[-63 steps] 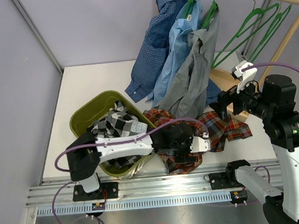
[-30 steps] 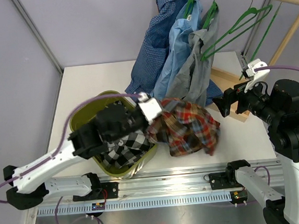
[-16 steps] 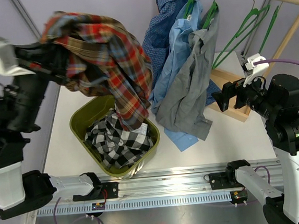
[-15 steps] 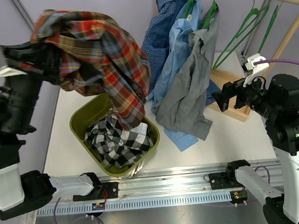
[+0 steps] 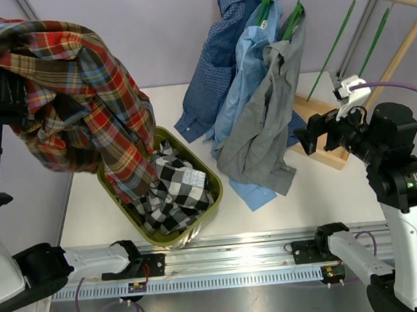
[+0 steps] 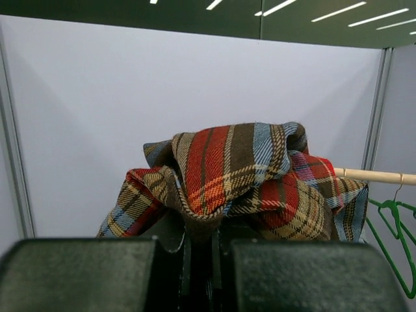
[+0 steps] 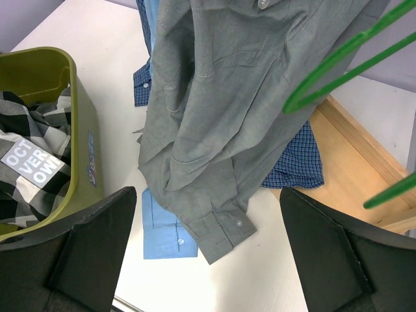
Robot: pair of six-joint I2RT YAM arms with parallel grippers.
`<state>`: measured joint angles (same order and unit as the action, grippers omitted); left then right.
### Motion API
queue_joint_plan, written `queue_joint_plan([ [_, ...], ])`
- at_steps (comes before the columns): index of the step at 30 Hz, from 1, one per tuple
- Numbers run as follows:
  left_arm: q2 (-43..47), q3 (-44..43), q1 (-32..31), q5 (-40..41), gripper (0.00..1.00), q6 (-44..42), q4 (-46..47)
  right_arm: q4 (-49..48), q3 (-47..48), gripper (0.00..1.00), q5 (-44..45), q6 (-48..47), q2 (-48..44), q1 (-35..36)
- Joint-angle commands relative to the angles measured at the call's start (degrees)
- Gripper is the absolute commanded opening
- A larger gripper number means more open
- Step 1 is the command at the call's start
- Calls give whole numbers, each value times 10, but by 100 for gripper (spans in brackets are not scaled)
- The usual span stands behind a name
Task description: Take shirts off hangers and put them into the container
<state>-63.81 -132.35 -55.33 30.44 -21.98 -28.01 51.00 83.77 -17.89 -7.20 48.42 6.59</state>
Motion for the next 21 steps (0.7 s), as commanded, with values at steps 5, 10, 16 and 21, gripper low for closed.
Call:
queue_joint_plan([
  [5,-16,-75,0,-70,0,31,67,-40,-25,99,2,0,-6,-3],
  [10,-35,-82,0,-114,0,33,126,-42,-34,99,4,-2,-13,-6],
  [16,-71,-103,0,-148,0,26,204,-41,-44,99,5,-5,-24,-10],
  [21,-101,-123,0,-163,0,13,246,-42,-52,99,8,-8,-32,-13],
])
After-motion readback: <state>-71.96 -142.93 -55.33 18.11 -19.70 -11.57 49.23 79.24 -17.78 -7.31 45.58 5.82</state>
